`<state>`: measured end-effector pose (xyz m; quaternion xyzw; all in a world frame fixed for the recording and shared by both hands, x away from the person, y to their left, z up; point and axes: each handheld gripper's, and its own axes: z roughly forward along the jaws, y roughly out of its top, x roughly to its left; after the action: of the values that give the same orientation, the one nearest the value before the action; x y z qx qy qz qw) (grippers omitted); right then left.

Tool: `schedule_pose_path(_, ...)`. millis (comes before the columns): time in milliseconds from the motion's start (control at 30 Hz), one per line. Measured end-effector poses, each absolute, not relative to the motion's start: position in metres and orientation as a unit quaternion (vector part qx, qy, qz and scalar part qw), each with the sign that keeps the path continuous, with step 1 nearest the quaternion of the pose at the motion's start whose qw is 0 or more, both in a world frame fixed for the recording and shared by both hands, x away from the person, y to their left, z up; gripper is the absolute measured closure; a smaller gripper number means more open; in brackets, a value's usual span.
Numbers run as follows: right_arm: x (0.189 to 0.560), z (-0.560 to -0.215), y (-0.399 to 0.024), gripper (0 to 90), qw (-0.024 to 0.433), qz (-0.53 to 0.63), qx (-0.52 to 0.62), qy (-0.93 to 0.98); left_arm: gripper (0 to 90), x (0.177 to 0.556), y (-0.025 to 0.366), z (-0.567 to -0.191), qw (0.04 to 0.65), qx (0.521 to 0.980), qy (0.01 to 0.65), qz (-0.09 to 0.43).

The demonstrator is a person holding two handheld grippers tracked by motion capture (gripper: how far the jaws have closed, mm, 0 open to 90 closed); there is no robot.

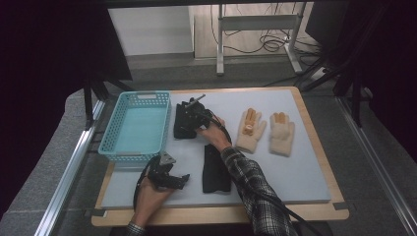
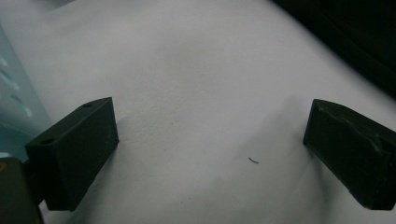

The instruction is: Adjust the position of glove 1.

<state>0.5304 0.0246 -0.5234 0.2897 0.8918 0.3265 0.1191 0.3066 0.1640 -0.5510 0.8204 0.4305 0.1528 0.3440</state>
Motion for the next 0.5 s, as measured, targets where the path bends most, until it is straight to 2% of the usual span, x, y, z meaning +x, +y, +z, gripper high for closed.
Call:
schedule_pose_path(33, 0.533, -0.525, 0.024, 43.5, 0.108, 0.329, 0.297, 0.89, 3.3, 0.307, 0.164, -0.551, 0.344, 0.82, 0.43, 0.153)
schedule_pose_path(67, 0.537, -0.526, 0.02, 55.0, 0.073, 0.338, 0.311, 0.885, 3.3, 0.307, 0.164, -0.551, 0.344, 0.82, 0.43, 0.153)
schedule_pose_path(100, 0.537, -0.526, 0.02, 55.0, 0.073, 0.338, 0.311, 0.885, 3.3, 0.307, 0.164, -0.551, 0.344, 0.82, 0.431, 0.153)
schedule_pose_path(133, 0.537, -0.525, 0.018, 67.3, 0.082, 0.334, 0.316, 0.884, 3.3, 0.307, 0.164, -0.551, 0.344, 0.82, 0.431, 0.153)
schedule_pose_path(167, 0.534, -0.526, 0.018, 72.6, 0.114, 0.324, 0.313, 0.885, 3.3, 0.306, 0.164, -0.551, 0.346, 0.818, 0.432, 0.153)
schedule_pose_path(267, 0.53, -0.528, 0.019, 78.6, 0.121, 0.333, 0.324, 0.877, 3.3, 0.306, 0.163, -0.552, 0.347, 0.818, 0.432, 0.154)
schedule_pose_path(333, 0.528, -0.527, 0.023, 88.0, 0.12, 0.325, 0.317, 0.883, 3.3, 0.306, 0.163, -0.552, 0.347, 0.818, 0.432, 0.154)
schedule_pose_path(500, 0.529, -0.524, 0.026, 88.7, 0.123, 0.313, 0.307, 0.89, 3.3, 0.307, 0.164, -0.551, 0.346, 0.819, 0.432, 0.153)
